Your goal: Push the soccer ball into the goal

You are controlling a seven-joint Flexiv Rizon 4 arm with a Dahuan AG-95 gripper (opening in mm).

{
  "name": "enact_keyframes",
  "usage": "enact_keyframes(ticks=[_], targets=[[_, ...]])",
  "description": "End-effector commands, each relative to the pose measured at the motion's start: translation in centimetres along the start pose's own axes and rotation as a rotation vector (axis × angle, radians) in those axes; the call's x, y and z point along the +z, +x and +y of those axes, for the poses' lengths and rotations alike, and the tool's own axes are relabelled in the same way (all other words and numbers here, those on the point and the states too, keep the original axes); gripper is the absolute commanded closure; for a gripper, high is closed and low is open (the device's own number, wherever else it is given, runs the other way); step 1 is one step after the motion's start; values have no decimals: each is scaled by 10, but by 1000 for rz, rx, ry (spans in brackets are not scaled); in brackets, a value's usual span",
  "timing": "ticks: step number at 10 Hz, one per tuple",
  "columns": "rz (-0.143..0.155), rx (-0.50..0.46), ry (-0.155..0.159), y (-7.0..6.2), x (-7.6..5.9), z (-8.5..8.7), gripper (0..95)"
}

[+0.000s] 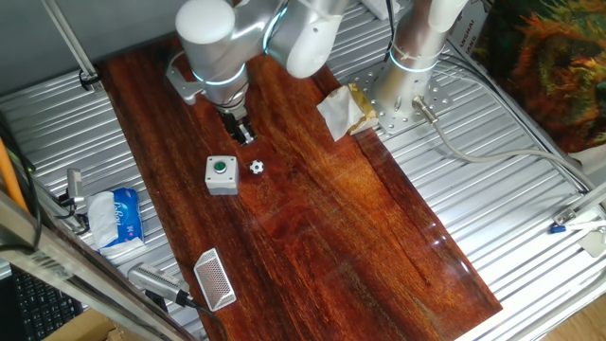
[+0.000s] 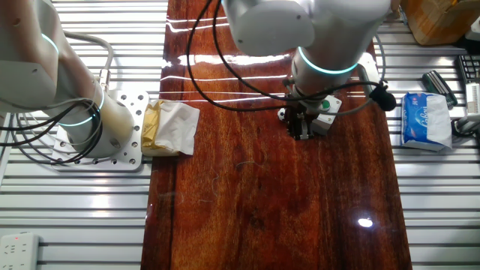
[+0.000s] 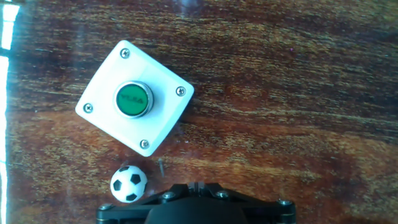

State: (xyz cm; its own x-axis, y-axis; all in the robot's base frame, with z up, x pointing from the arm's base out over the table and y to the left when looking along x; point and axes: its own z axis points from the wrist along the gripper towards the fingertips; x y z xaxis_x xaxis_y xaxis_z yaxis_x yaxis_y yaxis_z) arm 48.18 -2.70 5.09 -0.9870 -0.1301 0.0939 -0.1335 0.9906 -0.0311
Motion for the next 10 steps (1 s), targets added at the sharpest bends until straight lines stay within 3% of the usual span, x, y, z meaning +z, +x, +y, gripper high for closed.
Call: enact_keyframes(ticks=[1, 7, 10], targets=[[22, -31, -3, 0, -1, 1, 950], [26, -29, 14, 0, -1, 1, 950], [11, 9, 7, 0, 0, 0, 950]])
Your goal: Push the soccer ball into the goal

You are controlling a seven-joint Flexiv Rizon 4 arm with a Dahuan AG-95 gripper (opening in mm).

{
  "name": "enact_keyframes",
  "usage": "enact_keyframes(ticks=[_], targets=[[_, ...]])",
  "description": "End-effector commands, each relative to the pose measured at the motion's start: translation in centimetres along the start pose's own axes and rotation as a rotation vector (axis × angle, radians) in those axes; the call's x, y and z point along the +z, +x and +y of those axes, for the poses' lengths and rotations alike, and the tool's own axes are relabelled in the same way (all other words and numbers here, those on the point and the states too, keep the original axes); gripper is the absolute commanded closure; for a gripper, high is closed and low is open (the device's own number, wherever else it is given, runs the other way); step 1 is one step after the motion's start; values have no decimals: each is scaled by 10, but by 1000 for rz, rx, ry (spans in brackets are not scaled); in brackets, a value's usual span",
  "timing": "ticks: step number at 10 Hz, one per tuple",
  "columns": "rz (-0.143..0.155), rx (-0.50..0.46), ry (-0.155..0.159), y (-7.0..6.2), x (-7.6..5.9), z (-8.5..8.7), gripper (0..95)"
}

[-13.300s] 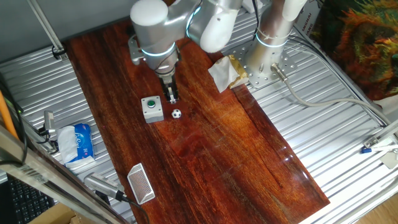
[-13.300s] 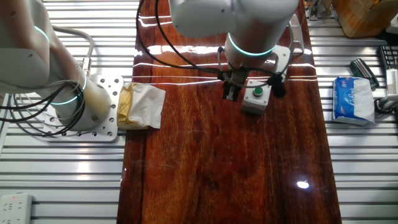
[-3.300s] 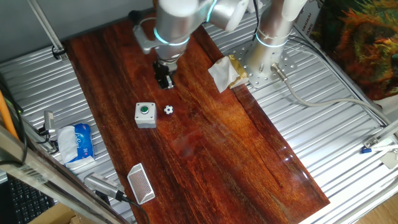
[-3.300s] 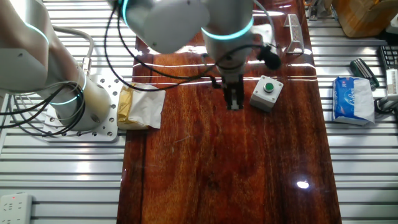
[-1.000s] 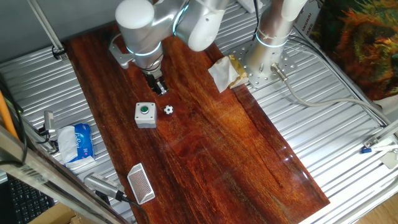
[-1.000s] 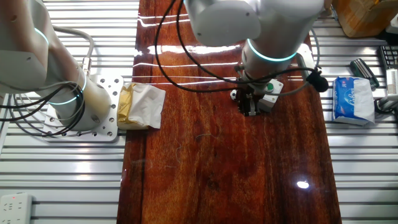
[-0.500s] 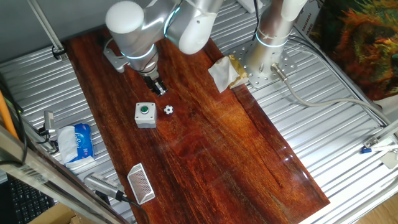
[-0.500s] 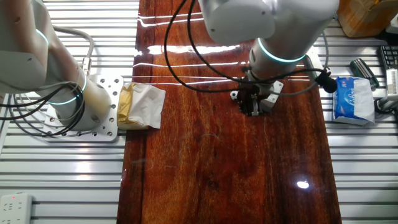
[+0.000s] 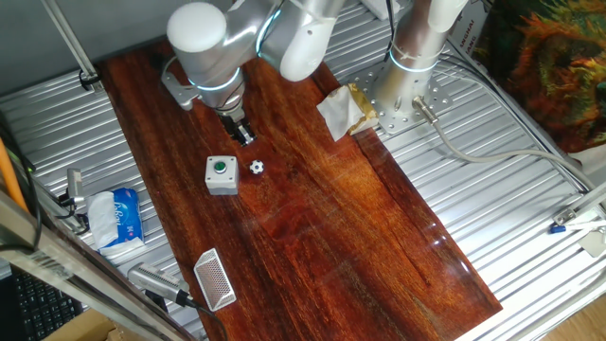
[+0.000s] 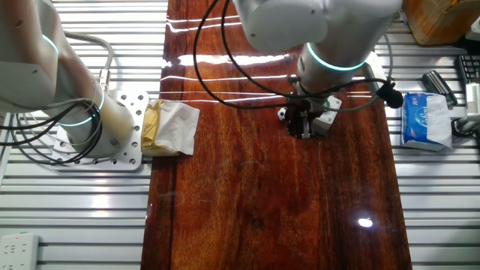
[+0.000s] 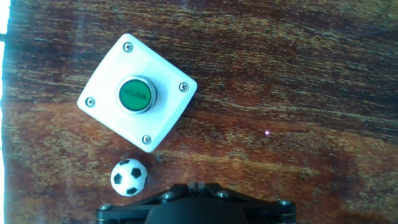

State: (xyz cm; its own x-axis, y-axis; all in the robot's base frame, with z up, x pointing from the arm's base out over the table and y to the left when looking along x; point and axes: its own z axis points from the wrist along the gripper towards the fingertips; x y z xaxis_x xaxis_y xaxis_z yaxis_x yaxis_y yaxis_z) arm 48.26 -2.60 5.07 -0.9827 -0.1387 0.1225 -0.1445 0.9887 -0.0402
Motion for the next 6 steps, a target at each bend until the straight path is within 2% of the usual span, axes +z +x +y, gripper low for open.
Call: enact_keyframes(ticks=[1, 3, 6], targets=[[-21, 47, -18, -1, 2, -2, 950], [-49, 96, -47, -12, 9, -8, 950], [-88, 133, -61, -17, 15, -10, 950]])
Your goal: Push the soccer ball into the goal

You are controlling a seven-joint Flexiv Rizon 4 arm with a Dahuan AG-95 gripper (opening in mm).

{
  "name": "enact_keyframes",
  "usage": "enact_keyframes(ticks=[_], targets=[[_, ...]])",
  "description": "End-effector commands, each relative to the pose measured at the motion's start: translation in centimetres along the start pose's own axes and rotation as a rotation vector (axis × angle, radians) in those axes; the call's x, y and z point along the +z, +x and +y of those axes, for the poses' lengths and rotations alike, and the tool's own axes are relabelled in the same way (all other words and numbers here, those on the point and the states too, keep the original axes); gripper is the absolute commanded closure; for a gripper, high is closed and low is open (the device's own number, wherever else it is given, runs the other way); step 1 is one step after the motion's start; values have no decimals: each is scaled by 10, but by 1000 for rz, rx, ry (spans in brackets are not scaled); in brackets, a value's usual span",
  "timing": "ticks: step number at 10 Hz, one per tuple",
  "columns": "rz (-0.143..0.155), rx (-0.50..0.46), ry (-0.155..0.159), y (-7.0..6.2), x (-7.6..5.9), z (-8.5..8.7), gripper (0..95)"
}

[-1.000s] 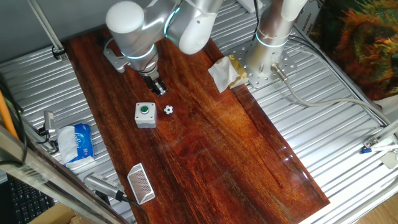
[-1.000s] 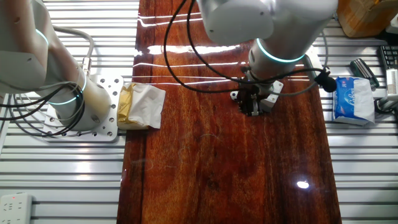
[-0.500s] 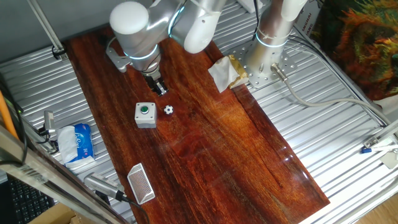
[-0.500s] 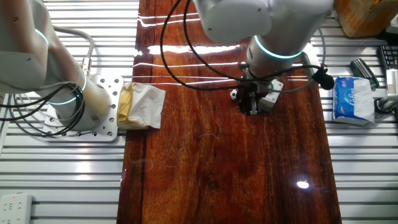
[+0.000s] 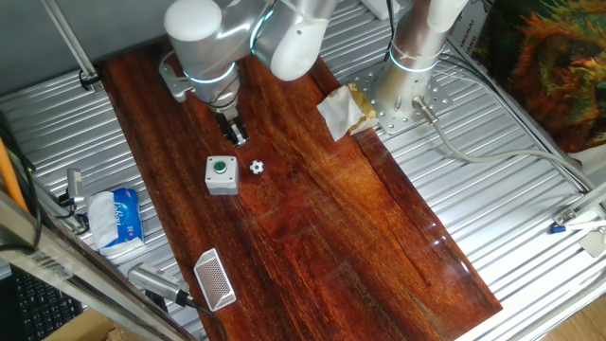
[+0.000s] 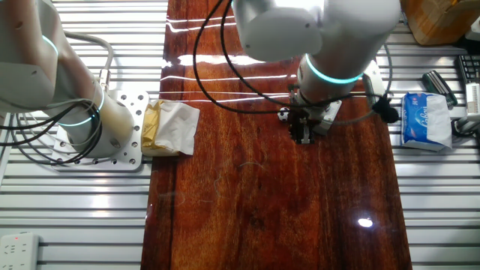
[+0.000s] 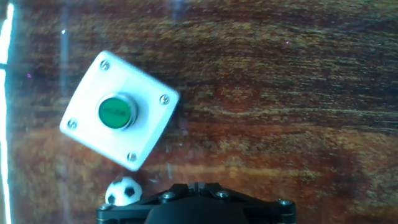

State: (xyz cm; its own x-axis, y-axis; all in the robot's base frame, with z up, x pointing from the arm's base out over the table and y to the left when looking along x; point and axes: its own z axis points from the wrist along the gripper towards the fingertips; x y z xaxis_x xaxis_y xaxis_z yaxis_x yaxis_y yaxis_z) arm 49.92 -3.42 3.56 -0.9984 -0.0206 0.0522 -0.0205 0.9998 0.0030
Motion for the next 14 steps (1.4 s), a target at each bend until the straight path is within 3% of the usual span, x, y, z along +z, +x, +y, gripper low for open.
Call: enact_keyframes(ticks=[1, 6, 11, 14], targets=[[-24, 17, -17, -4, 5, 1, 950], [-45, 39, -57, -12, 12, 8, 950], [-28, 71, -75, -16, 17, 42, 950], [-16, 74, -83, -9, 20, 57, 950]])
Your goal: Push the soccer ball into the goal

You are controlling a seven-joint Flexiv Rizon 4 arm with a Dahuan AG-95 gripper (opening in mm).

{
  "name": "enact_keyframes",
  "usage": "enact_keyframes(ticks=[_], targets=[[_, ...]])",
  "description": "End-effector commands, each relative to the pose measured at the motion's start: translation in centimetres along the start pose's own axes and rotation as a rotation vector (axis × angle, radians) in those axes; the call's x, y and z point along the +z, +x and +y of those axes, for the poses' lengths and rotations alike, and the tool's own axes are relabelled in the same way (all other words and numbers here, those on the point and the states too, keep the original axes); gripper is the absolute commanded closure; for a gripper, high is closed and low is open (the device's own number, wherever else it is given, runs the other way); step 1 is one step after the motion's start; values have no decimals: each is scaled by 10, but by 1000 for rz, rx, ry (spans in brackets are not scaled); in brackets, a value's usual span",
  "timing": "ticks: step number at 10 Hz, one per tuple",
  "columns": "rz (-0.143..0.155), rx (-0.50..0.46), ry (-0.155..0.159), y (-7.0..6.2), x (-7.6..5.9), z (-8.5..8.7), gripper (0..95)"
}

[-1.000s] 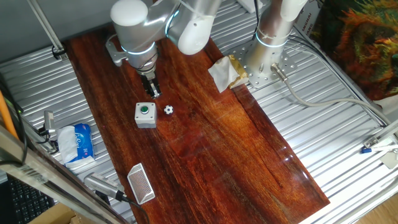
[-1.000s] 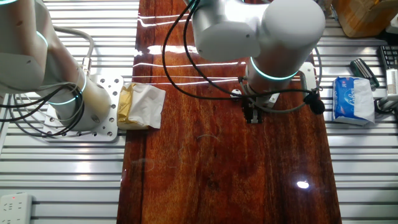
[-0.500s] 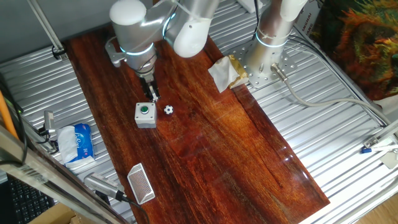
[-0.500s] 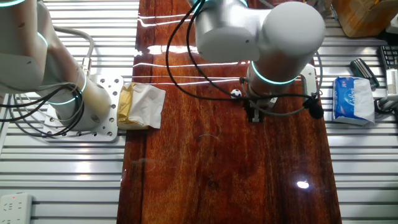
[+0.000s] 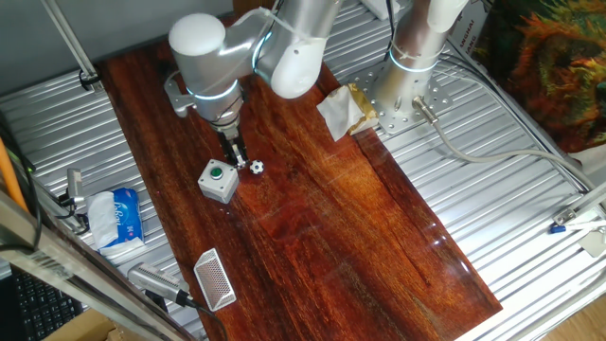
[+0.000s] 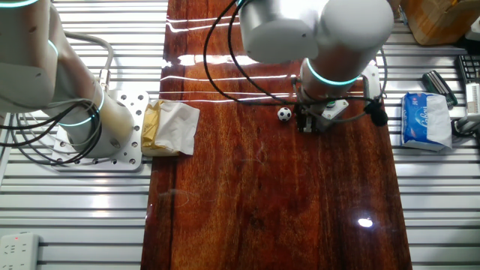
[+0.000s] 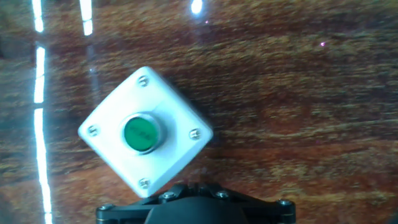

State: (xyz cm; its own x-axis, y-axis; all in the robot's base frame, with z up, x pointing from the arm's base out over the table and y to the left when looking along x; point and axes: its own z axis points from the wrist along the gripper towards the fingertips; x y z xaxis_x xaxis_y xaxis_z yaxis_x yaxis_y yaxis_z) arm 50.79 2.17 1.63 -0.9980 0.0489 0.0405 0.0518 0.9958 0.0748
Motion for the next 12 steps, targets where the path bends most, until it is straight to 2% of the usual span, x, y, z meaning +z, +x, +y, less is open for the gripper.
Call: enact_keyframes(ticks=[1, 2, 3, 4, 6, 7, 8, 9, 12], targets=[[1, 27, -33, 4, 0, 5, 950], [5, 65, -70, 5, -3, 9, 950], [7, 84, -87, 5, -4, 10, 950], [3, 93, -90, 5, -6, 11, 950], [-14, 76, -29, 5, -7, 10, 950], [-22, 73, -10, 6, -8, 10, 950], [-31, 66, 25, 7, -10, 8, 950], [-30, 57, 41, 8, -12, 6, 950], [-17, 42, 40, 14, -24, -5, 950]])
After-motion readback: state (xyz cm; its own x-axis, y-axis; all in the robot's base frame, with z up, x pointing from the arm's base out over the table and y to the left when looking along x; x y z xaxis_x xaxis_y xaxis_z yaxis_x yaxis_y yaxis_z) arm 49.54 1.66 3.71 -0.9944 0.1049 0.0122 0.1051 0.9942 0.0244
